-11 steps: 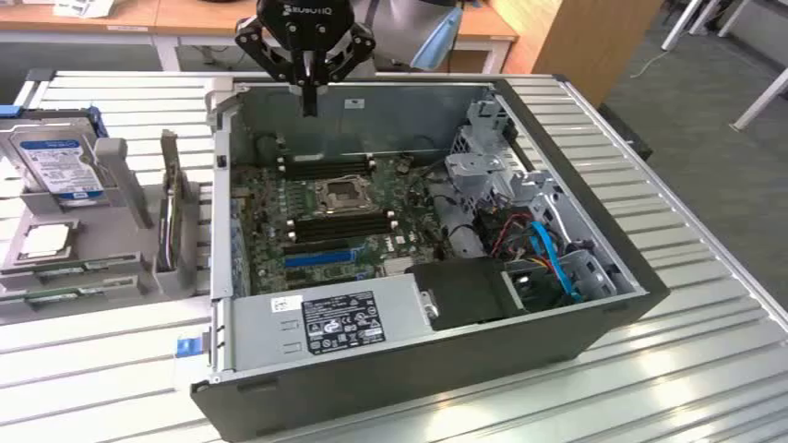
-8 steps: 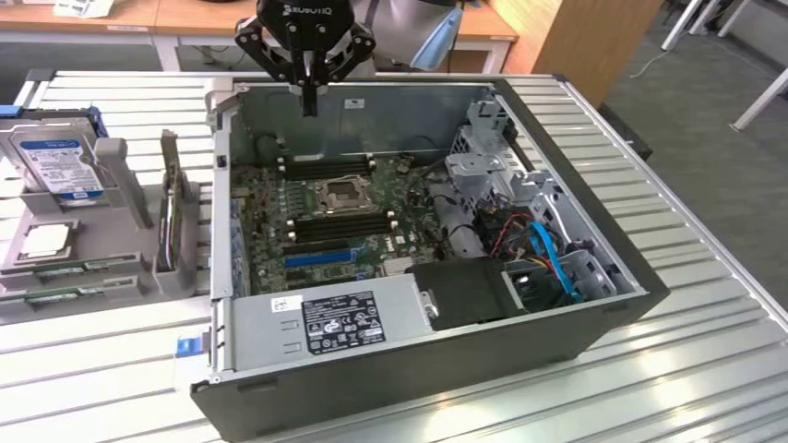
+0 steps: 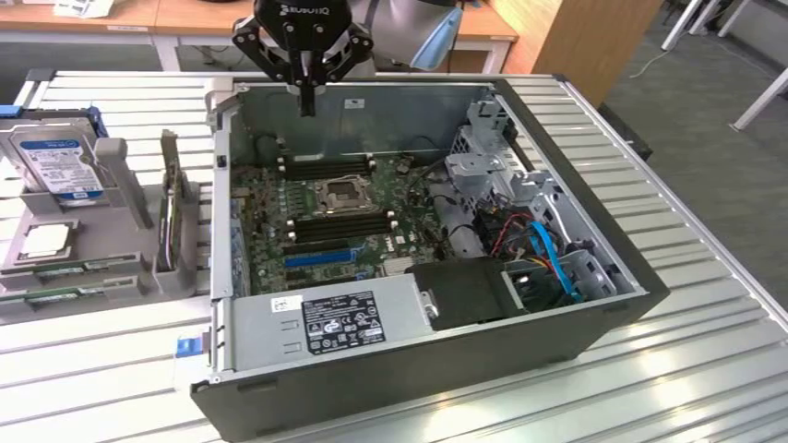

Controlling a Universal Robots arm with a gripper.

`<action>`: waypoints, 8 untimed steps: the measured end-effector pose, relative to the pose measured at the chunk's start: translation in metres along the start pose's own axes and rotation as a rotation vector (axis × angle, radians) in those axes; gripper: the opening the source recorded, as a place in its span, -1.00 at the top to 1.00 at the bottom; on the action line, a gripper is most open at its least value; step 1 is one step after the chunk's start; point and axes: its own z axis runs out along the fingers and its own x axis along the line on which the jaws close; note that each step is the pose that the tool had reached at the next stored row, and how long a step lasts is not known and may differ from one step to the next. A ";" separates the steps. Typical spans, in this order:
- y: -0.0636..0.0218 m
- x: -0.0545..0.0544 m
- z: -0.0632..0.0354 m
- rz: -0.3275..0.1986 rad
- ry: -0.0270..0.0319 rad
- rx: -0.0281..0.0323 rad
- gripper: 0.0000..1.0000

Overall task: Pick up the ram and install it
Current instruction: 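Reach for the ram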

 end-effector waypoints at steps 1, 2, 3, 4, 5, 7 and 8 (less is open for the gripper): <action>0.0000 0.001 0.0000 0.000 0.0000 0.0001 0.80; -0.0001 0.001 0.0000 0.000 0.0000 0.0000 0.80; -0.0001 0.002 -0.0001 0.000 0.0000 0.0000 0.80; -0.0002 0.002 -0.0001 0.000 0.0000 0.0000 0.80; -0.0003 0.003 -0.0001 0.000 0.0000 0.0001 0.80; -0.0004 0.005 -0.0002 0.000 0.0000 0.0001 0.80; -0.0005 0.006 -0.0002 0.000 0.0000 0.0000 0.80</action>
